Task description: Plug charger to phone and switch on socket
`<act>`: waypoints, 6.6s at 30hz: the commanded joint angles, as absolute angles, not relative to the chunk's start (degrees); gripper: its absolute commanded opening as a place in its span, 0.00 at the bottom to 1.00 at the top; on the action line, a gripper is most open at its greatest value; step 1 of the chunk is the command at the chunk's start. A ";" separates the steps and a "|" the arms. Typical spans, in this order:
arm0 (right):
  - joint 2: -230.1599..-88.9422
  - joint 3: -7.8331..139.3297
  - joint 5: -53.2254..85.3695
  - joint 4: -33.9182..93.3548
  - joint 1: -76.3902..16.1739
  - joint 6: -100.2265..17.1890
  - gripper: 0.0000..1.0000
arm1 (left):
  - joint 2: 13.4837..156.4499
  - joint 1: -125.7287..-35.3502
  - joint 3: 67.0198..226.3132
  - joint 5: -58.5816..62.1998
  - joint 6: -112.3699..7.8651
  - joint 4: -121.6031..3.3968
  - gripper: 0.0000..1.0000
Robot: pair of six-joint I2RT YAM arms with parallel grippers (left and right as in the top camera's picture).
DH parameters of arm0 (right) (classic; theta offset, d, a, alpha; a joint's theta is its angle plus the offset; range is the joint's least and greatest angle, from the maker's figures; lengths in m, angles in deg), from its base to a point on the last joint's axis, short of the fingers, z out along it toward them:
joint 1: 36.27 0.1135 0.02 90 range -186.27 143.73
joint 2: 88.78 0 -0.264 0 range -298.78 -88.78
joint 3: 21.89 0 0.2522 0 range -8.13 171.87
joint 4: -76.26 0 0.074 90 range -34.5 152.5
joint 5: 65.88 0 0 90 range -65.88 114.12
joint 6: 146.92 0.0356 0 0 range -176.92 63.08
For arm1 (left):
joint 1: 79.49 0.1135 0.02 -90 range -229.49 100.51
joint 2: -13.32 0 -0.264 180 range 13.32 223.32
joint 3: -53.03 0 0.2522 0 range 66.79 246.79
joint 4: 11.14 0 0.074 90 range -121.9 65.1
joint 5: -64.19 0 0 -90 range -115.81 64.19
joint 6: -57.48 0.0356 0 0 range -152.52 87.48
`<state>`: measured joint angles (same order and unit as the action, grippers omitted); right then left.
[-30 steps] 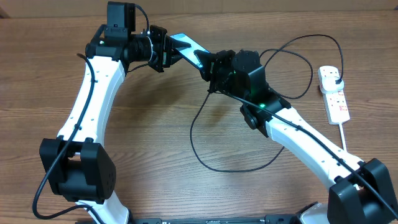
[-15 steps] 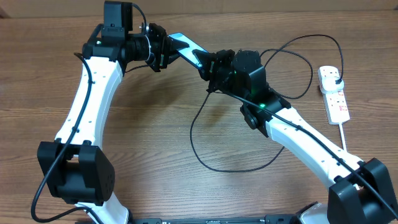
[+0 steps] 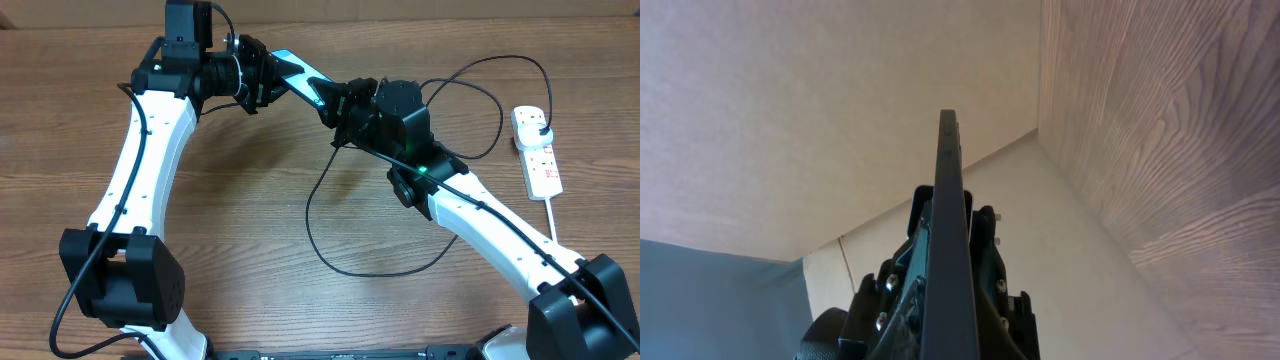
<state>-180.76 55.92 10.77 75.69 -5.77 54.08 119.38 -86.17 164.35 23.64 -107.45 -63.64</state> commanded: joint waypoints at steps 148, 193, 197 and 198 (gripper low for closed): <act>-211.89 84.08 7.45 21.97 -16.31 -1.37 0.32 | 119.18 -75.22 164.44 55.75 -64.92 -88.25 0.04; -221.61 84.25 10.36 23.28 -12.98 -6.81 0.04 | 122.72 -75.22 164.41 36.61 -58.86 -83.55 0.04; -219.45 84.25 -0.73 22.52 -16.48 -14.07 0.04 | 122.72 -75.22 164.41 36.87 -58.84 -83.46 0.04; -218.62 84.25 -4.20 22.39 -17.60 -16.14 0.04 | 122.72 -75.22 164.41 37.61 -58.84 -83.27 0.04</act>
<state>-217.92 85.50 4.70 23.48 -14.05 -9.02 122.97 -75.13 164.22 35.21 -60.42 -83.57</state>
